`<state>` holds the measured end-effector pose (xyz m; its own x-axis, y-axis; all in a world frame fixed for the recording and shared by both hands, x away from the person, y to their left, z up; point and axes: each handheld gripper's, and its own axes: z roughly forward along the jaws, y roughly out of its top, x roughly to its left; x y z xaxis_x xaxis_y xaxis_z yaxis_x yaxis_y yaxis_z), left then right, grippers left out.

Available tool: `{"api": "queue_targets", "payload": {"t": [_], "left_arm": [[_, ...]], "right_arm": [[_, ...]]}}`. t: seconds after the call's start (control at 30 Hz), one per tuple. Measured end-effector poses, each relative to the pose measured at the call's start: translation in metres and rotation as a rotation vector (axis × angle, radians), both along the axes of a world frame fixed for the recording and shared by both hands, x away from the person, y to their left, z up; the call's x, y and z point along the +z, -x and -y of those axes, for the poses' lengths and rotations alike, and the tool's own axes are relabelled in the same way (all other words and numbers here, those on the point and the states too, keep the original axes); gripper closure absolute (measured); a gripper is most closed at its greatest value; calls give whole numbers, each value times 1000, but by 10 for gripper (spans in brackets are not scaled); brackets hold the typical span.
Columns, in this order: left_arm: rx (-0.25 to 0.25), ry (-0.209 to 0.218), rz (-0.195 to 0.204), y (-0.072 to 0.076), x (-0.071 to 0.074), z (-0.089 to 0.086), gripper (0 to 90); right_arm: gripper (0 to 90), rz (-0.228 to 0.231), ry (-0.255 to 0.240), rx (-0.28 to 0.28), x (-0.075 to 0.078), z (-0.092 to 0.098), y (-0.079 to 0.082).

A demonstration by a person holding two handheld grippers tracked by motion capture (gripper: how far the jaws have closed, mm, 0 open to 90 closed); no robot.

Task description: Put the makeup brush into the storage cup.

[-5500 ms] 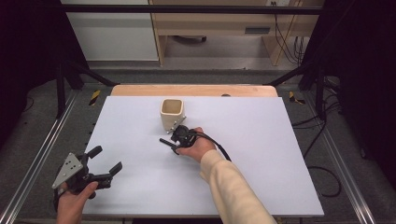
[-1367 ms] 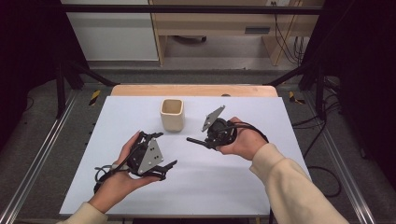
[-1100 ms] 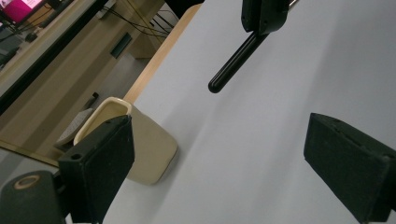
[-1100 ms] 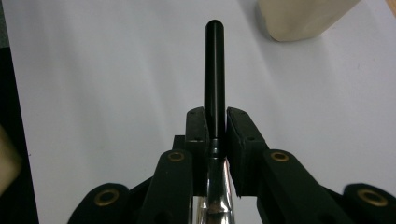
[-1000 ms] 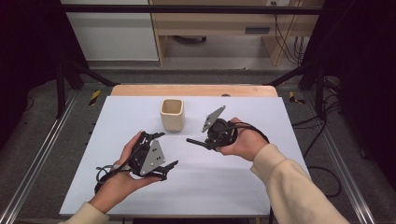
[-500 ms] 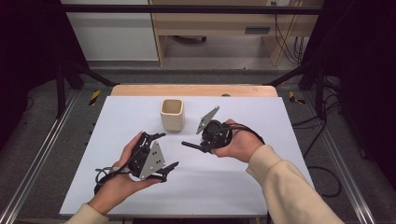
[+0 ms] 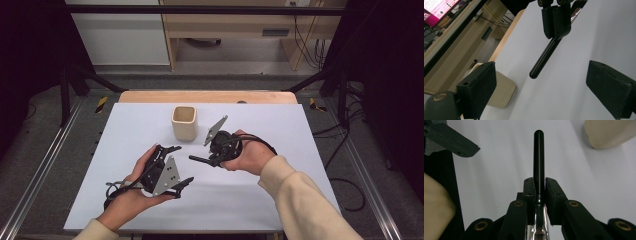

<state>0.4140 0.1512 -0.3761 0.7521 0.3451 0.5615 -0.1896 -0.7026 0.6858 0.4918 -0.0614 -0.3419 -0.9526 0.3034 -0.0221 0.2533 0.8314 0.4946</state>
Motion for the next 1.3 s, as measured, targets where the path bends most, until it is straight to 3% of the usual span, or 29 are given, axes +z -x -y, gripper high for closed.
{"api": "queue_targets", "payload": {"t": [0.77,0.93,1.03,1.3], "left_arm": [[-48,-76,27,-3,-12,18,197],[-55,-85,19,-5,-16,20,234],[-60,-112,22,-7,-17,21,257],[-72,-117,28,-7,-22,24,339]], "right_arm": [[793,-36,4,20,-4,-9,3],[794,-47,8,29,-4,-10,3],[794,-53,10,29,-4,-11,3],[794,-65,14,32,-5,-14,3]]}}
